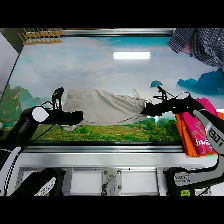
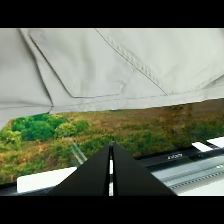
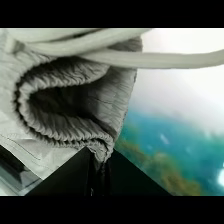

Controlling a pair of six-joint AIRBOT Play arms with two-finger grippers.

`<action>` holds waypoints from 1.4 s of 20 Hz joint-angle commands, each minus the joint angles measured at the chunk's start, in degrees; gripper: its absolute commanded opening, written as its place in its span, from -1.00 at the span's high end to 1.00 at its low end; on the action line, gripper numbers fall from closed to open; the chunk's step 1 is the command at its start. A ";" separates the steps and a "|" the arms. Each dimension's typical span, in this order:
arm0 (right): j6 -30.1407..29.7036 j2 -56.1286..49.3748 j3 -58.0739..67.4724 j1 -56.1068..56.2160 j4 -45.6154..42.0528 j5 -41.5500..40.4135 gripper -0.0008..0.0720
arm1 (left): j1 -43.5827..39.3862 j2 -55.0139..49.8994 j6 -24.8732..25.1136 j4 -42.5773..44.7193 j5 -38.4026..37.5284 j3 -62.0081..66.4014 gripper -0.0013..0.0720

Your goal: Fold the clothes and pants, and hang the long-sleeved shirts on hangers.

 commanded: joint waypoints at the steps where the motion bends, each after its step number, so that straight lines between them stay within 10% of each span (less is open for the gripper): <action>1: 12.22 8.11 1.64 -3.41 -19.98 6.86 0.92 | -0.57 -2.10 -0.02 -4.63 2.01 0.07 0.95; 10: 24.68 22.36 12.81 -2.78 -33.90 27.30 0.92 | -19.52 -26.73 0.04 -8.76 12.09 16.76 0.95; 28: 32.11 23.58 25.53 12.81 -33.92 30.38 0.92 | -34.82 -60.22 -0.57 -8.94 5.20 55.36 0.95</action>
